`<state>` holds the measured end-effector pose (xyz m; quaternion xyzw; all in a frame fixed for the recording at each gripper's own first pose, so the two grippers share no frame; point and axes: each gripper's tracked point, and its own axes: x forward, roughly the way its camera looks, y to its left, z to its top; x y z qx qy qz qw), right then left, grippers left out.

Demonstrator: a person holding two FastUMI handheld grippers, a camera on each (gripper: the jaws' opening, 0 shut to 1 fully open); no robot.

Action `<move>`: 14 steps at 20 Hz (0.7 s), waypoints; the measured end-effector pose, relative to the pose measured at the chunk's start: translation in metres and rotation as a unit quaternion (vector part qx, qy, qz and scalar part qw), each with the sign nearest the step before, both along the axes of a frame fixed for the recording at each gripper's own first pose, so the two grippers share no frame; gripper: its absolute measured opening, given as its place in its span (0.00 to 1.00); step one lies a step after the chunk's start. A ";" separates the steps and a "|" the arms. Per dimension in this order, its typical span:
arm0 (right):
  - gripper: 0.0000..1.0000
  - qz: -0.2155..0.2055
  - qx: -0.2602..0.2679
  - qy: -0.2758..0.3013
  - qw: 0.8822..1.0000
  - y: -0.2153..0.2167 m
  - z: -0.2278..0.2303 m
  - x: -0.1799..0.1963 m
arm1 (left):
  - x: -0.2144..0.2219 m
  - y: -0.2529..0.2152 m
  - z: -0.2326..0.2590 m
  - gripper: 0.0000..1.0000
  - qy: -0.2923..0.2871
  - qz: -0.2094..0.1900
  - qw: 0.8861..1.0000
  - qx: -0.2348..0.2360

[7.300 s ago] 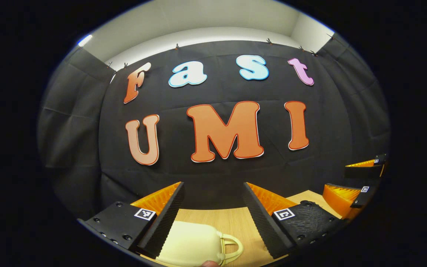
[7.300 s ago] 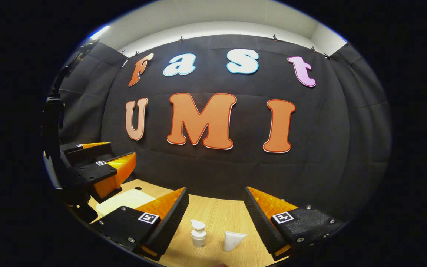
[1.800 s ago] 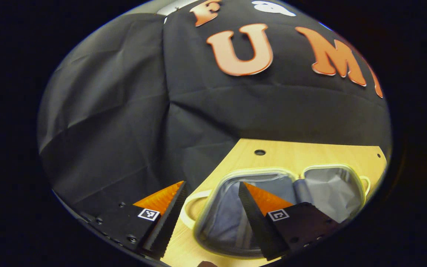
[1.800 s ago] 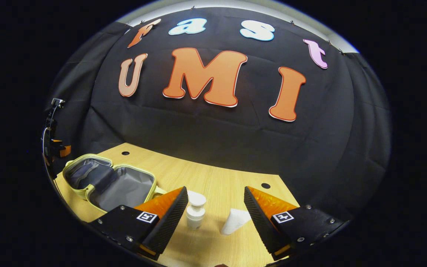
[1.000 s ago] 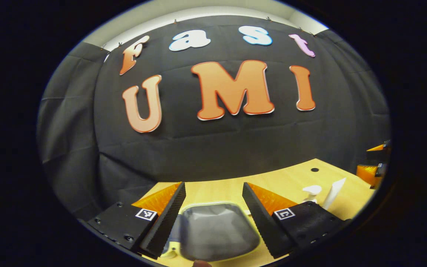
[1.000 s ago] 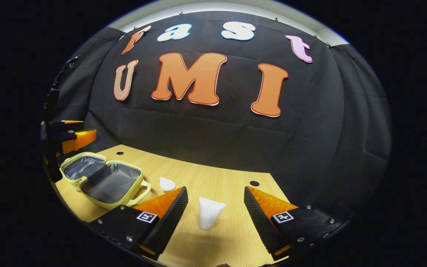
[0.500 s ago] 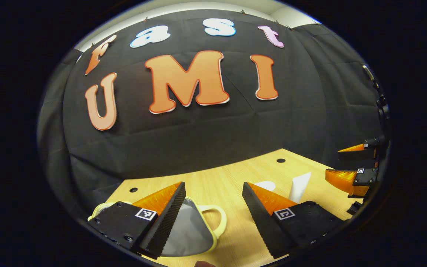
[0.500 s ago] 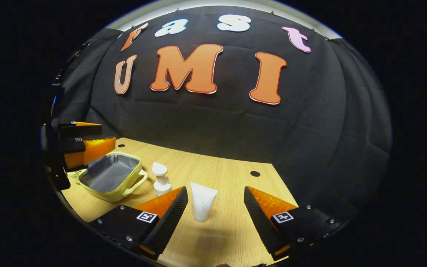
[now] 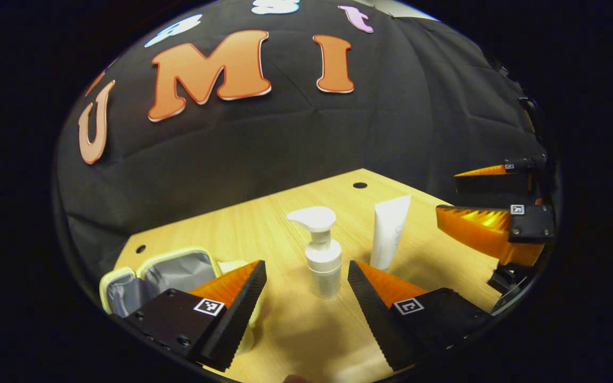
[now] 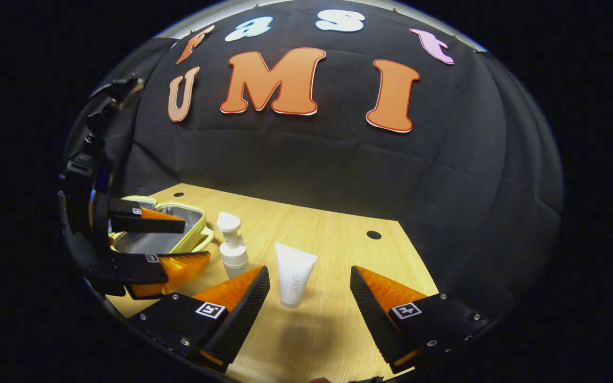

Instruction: First open the suitcase, pack the skin care products into it, and then close the suitcase.

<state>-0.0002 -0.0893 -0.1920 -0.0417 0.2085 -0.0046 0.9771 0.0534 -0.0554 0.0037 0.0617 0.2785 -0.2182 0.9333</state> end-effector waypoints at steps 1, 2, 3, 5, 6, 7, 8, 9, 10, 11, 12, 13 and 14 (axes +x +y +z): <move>0.97 0.000 0.001 0.004 1.000 -0.002 -0.001 -0.002 | 0.002 -0.005 -0.014 0.99 0.013 -0.001 1.000 -0.001; 0.98 -0.004 0.000 0.007 1.000 -0.005 -0.002 -0.003 | 0.007 -0.008 -0.031 1.00 0.021 -0.003 1.000 0.007; 0.97 -0.008 0.001 0.010 1.000 -0.008 -0.003 -0.005 | 0.008 -0.009 -0.045 1.00 0.032 -0.005 0.999 0.015; 0.98 -0.013 0.004 0.016 1.000 -0.011 -0.004 -0.007 | 0.011 -0.021 -0.066 1.00 0.050 -0.011 0.999 0.013; 0.97 -0.015 0.002 0.018 1.000 -0.013 -0.005 -0.007 | 0.012 -0.026 -0.074 1.00 0.056 -0.011 0.998 0.014; 0.98 -0.016 -0.002 0.022 1.000 -0.014 -0.006 -0.008 | 0.016 -0.029 -0.080 1.00 0.062 -0.010 0.998 0.012; 0.98 -0.016 -0.003 0.026 1.000 -0.014 -0.007 -0.009 | 0.019 -0.033 -0.087 1.00 0.067 -0.011 0.998 0.010; 0.98 -0.016 -0.004 0.030 0.999 -0.015 -0.010 -0.009 | 0.023 -0.035 -0.091 1.00 0.067 -0.011 0.998 0.009; 0.97 -0.015 -0.005 0.036 0.999 -0.014 -0.012 -0.010 | 0.028 -0.038 -0.094 1.00 0.065 -0.010 0.998 0.008; 0.97 -0.015 -0.007 0.040 0.999 -0.014 -0.014 -0.010 | 0.032 -0.041 -0.100 0.98 0.069 -0.012 0.998 0.005; 0.97 -0.013 -0.008 0.044 0.999 -0.014 -0.016 -0.010 | 0.035 -0.043 -0.106 0.96 0.072 -0.012 0.997 0.002; 0.98 -0.012 -0.009 0.048 0.999 -0.013 -0.018 -0.009 | 0.035 -0.043 -0.111 0.95 0.078 -0.010 0.997 -0.001; 0.98 -0.011 -0.010 0.052 0.999 -0.014 -0.021 -0.009 | 0.037 -0.046 -0.116 0.88 0.084 -0.010 0.996 -0.009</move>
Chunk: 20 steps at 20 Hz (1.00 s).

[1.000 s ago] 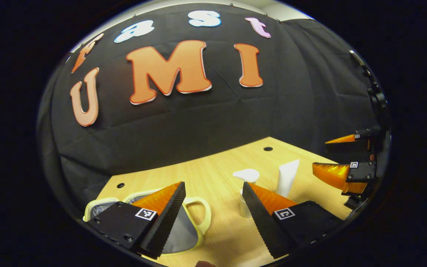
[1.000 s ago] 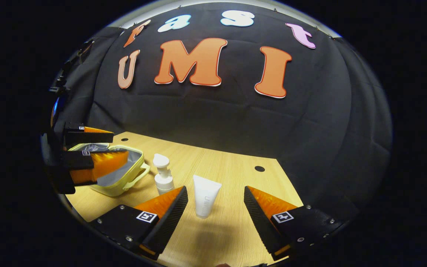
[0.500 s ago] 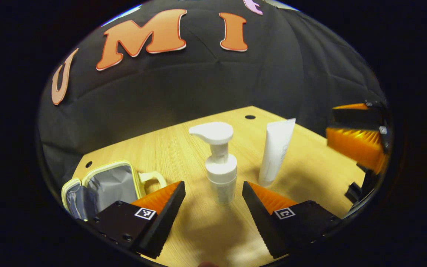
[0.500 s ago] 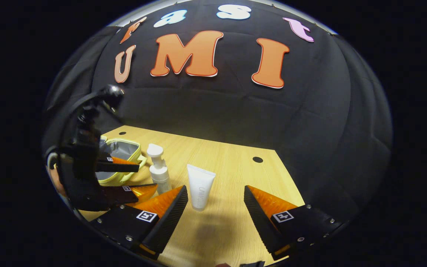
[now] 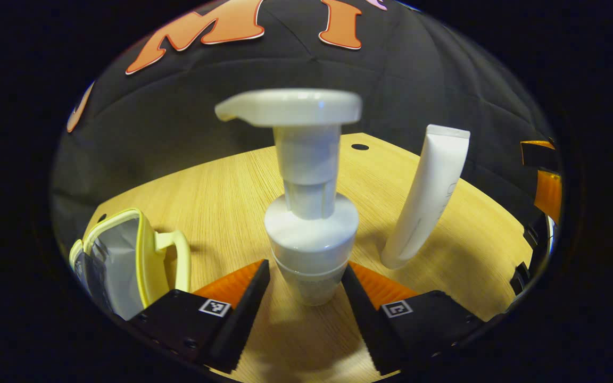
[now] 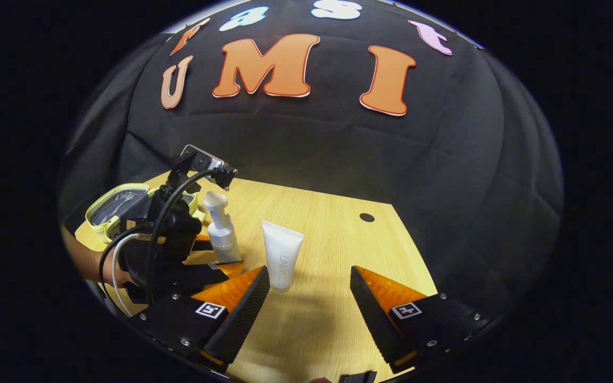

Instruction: First open the suitcase, pack the skin care products into it, and then close the suitcase.

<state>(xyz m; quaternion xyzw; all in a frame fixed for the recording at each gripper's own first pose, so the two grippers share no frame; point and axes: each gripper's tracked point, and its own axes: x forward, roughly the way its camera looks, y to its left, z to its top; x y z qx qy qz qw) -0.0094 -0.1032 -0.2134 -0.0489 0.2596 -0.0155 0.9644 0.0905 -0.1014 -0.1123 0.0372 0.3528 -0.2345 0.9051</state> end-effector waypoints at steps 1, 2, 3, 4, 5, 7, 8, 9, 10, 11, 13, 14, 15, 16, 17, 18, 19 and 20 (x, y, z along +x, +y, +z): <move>0.98 0.001 0.000 0.005 1.000 0.001 -0.003 0.001 | -0.001 -0.001 -0.002 0.82 0.005 0.003 1.000 -0.007; 0.98 0.003 0.001 0.008 1.000 0.001 -0.005 0.002 | 0.003 -0.002 -0.001 0.69 0.002 0.008 1.000 -0.006; 0.98 0.005 0.003 0.012 1.000 0.001 -0.008 0.003 | 0.004 -0.002 -0.001 0.64 0.006 0.010 1.000 -0.009; 0.98 0.005 0.007 0.016 1.000 0.003 -0.011 0.004 | 0.003 0.001 -0.001 0.63 0.011 0.017 1.000 -0.011; 0.98 0.006 0.013 0.021 1.000 0.005 -0.014 0.007 | 0.000 0.002 0.001 0.63 0.020 0.021 0.999 -0.013; 0.98 0.008 0.023 0.025 0.999 0.010 -0.020 0.013 | 0.000 0.014 0.014 0.63 0.011 0.034 0.999 -0.014; 0.98 0.010 0.025 0.027 0.999 0.011 -0.023 0.016 | -0.001 0.020 0.022 0.63 0.007 0.039 0.999 -0.016; 0.98 0.012 0.027 0.029 0.999 0.011 -0.027 0.016 | -0.001 0.024 0.029 0.63 0.006 0.043 0.999 -0.020; 0.98 0.015 0.029 0.032 0.999 0.014 -0.030 0.018 | -0.001 0.031 0.038 0.63 0.001 0.048 0.999 -0.022; 0.98 0.018 0.029 0.036 0.999 0.016 -0.035 0.025 | 0.000 0.040 0.047 0.63 -0.008 0.053 0.998 -0.021; 0.98 0.019 0.034 0.045 0.998 0.019 -0.046 0.030 | 0.001 0.055 0.068 0.63 -0.024 0.062 0.998 -0.020; 0.98 0.019 0.036 0.051 0.998 0.020 -0.052 0.032 | 0.001 0.062 0.077 0.61 -0.029 0.066 0.997 -0.022; 0.98 0.020 0.034 0.058 0.998 0.020 -0.060 0.032 | 0.001 0.070 0.086 0.63 -0.036 0.073 0.996 -0.021; 0.98 0.021 0.031 0.068 0.997 0.019 -0.068 0.033 | 0.000 0.077 0.095 0.63 -0.041 0.078 0.996 -0.023; 0.98 0.022 0.033 0.077 0.996 0.019 -0.078 0.032 | -0.001 0.086 0.107 0.63 -0.047 0.086 0.995 -0.025; 0.98 0.023 0.037 0.084 0.996 0.019 -0.084 0.034 | -0.001 0.092 0.117 0.63 -0.053 0.092 0.994 -0.026; 0.98 0.024 0.039 0.089 0.995 0.019 -0.090 0.036 | -0.004 0.100 0.129 0.63 -0.060 0.098 0.993 -0.024; 0.98 0.027 0.042 0.094 0.994 0.020 -0.096 0.038 | -0.005 0.108 0.137 0.65 -0.064 0.107 0.992 -0.024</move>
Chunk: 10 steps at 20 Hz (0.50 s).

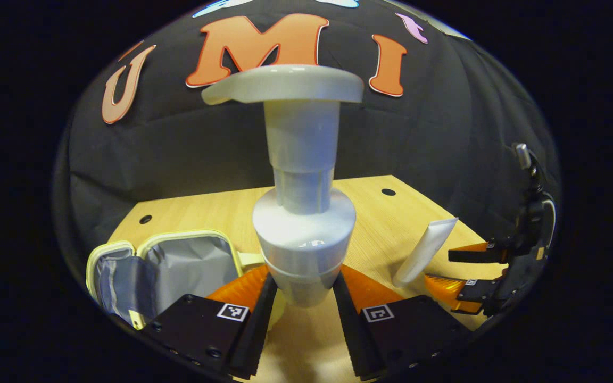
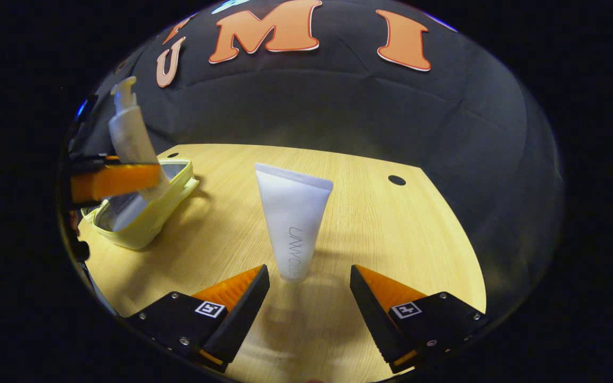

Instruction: First open the suitcase, pack the skin care products into it, and then close the suitcase.

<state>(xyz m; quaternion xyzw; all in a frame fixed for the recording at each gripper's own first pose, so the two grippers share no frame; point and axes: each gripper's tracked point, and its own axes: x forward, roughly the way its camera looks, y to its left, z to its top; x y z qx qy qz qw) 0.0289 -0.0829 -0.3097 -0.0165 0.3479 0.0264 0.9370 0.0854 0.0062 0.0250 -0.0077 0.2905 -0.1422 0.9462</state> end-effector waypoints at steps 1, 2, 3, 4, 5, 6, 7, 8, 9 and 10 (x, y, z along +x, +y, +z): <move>0.98 0.002 0.001 0.003 1.000 0.001 -0.005 0.004 | -0.002 0.012 0.006 0.63 -0.003 0.012 1.000 -0.001; 0.98 0.005 0.002 0.004 1.000 0.002 -0.010 0.010 | -0.004 0.023 0.012 0.65 -0.004 0.023 1.000 0.001; 0.98 0.008 0.004 0.008 1.000 0.004 -0.016 0.013 | -0.005 0.033 0.014 0.63 -0.004 0.033 0.999 0.004; 0.98 0.012 0.008 0.014 1.000 0.007 -0.021 0.016 | -0.008 0.042 0.015 0.63 -0.004 0.043 0.999 0.008; 0.98 0.014 0.011 0.020 1.000 0.009 -0.026 0.018 | -0.013 0.052 0.020 0.63 -0.004 0.051 0.999 0.014; 0.97 0.017 0.014 0.022 1.000 0.011 -0.029 0.020 | -0.016 0.062 0.022 0.63 -0.003 0.060 0.998 0.021; 0.95 0.018 0.014 0.020 1.000 0.012 -0.031 0.023 | -0.020 0.071 0.022 0.63 -0.001 0.068 0.997 0.026; 0.94 0.018 0.015 0.019 1.000 0.011 -0.033 0.025 | -0.023 0.079 0.024 0.65 0.001 0.075 0.997 0.029; 0.90 0.018 0.017 0.020 0.999 0.013 -0.035 0.027 | -0.028 0.089 0.025 0.63 0.005 0.085 0.996 0.030; 0.85 0.019 0.022 0.022 0.999 0.015 -0.038 0.029 | -0.032 0.095 0.025 0.63 0.008 0.092 0.995 0.030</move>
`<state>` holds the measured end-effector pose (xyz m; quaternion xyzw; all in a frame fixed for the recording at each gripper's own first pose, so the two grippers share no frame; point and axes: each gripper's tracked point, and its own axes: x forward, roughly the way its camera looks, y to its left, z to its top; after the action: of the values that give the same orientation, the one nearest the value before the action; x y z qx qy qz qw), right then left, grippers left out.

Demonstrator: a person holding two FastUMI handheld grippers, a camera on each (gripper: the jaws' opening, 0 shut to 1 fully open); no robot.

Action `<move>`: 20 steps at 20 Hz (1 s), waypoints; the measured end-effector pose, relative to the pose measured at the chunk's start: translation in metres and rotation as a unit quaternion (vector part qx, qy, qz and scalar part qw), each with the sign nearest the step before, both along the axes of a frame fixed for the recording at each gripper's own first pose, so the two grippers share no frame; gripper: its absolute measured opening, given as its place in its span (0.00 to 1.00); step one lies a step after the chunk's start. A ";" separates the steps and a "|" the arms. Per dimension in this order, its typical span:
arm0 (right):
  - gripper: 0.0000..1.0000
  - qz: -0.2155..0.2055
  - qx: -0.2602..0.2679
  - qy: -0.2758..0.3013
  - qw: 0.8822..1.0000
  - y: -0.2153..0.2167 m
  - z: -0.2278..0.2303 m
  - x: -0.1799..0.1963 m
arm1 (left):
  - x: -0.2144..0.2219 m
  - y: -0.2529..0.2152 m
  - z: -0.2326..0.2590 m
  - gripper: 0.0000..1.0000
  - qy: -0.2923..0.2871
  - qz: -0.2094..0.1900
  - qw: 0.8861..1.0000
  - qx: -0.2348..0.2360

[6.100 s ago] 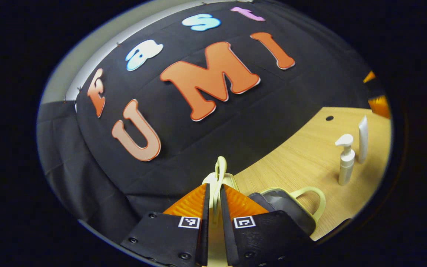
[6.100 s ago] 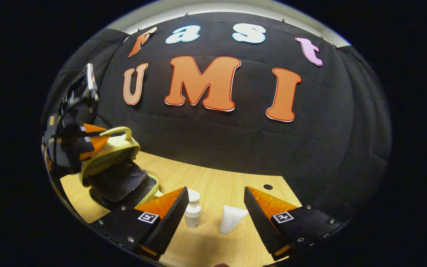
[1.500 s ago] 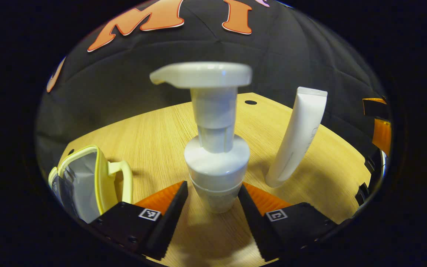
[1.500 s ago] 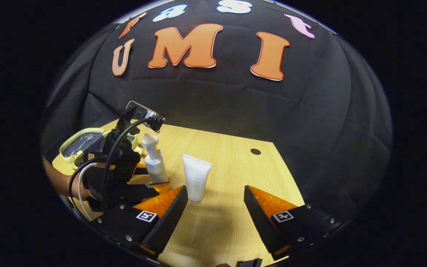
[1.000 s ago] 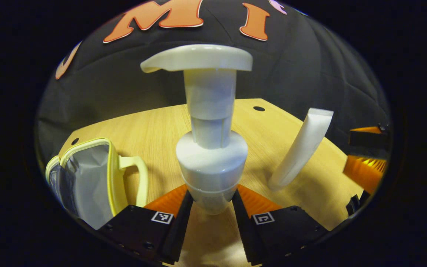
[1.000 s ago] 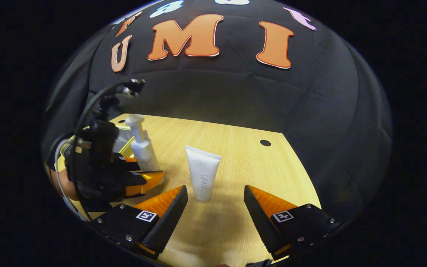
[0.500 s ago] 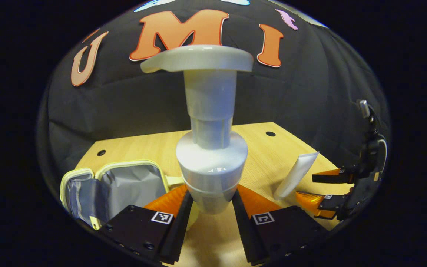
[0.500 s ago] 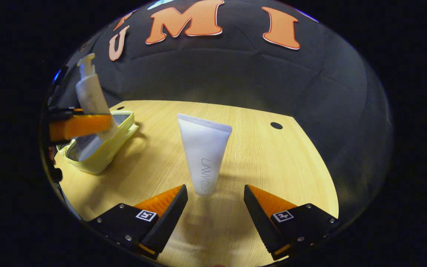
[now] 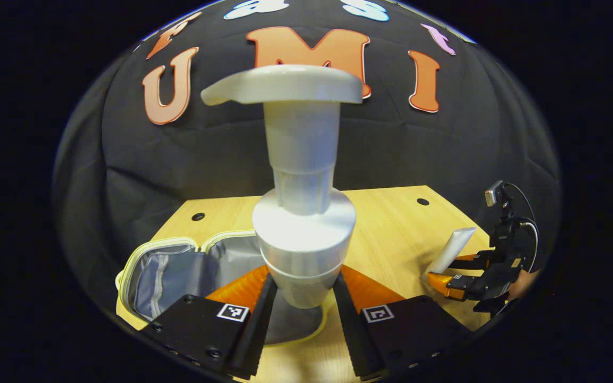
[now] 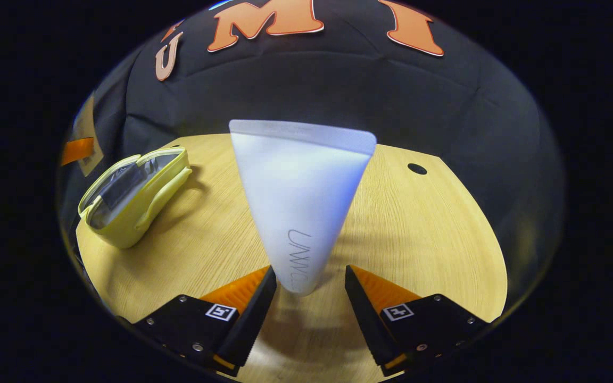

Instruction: First open the suitcase, pack the skin care products into it, and then close the suitcase.

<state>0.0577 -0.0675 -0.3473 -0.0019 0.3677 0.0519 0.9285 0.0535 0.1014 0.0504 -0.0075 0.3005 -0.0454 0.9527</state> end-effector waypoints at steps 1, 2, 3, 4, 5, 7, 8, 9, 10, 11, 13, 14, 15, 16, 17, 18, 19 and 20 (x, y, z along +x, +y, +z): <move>0.80 0.001 0.007 0.004 1.000 0.004 -0.003 0.001 | -0.007 0.009 0.000 0.63 0.004 0.009 1.000 0.002; 0.67 -0.001 0.010 0.005 1.000 0.006 -0.002 0.000 | -0.011 0.018 -0.001 0.63 0.010 0.019 1.000 0.003; 0.56 -0.002 0.010 0.003 1.000 0.007 -0.005 0.003 | -0.016 0.027 -0.001 0.63 0.015 0.026 1.000 0.002; 0.55 -0.003 0.015 0.006 1.000 0.010 -0.002 0.000 | -0.019 0.033 -0.001 0.63 0.018 0.031 0.999 0.002; 0.54 -0.005 0.019 0.007 1.000 0.010 -0.001 -0.001 | -0.021 0.039 -0.001 0.63 0.020 0.036 0.999 0.003; 0.51 -0.010 0.031 0.014 0.999 0.012 0.002 -0.005 | -0.024 0.050 -0.003 0.63 0.023 0.043 0.999 0.004; 0.51 -0.013 0.034 0.010 0.999 0.011 0.008 -0.005 | -0.025 0.056 -0.003 0.63 0.024 0.043 0.999 0.004; 0.51 -0.015 0.033 0.003 0.999 0.012 0.015 -0.004 | -0.025 0.061 -0.003 0.63 0.023 0.045 0.999 0.004; 0.50 -0.016 0.034 -0.003 0.999 0.013 0.022 -0.004 | -0.026 0.066 -0.005 0.63 0.027 0.044 0.999 0.001; 0.50 -0.016 0.035 -0.006 0.999 0.015 0.030 -0.004 | -0.025 0.069 -0.007 0.63 0.028 0.044 0.999 -0.001; 0.50 -0.014 0.038 -0.015 0.999 0.020 0.047 -0.005 | -0.024 0.076 -0.011 0.63 0.035 0.042 0.999 -0.005; 0.50 -0.013 0.039 -0.019 0.999 0.024 0.056 -0.005 | -0.023 0.083 -0.014 0.63 0.038 0.040 0.998 -0.008; 0.50 -0.012 0.044 -0.021 0.999 0.029 0.065 -0.006 | -0.022 0.087 -0.017 0.63 0.042 0.037 0.998 -0.012; 0.50 -0.010 0.049 -0.025 0.998 0.035 0.075 -0.005 | -0.022 0.091 -0.019 0.63 0.048 0.034 0.998 -0.017; 0.50 -0.005 0.052 -0.028 0.998 0.042 0.085 -0.005 | -0.021 0.094 -0.022 0.64 0.053 0.031 0.998 -0.023; 0.50 0.000 0.052 -0.036 0.998 0.048 0.096 -0.004 | -0.020 0.099 -0.025 0.63 0.059 0.029 0.998 -0.025; 0.50 0.009 0.050 -0.043 0.998 0.058 0.110 -0.003 | -0.020 0.104 -0.028 0.63 0.066 0.024 0.997 -0.023; 0.49 0.017 0.050 -0.045 0.998 0.069 0.118 -0.004 | -0.018 0.108 -0.035 0.63 0.074 0.019 0.997 -0.020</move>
<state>0.0535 0.0015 -0.2295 0.0362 0.3225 0.0858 0.9420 0.0356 0.2095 0.0156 -0.0350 0.3688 -0.0328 0.9283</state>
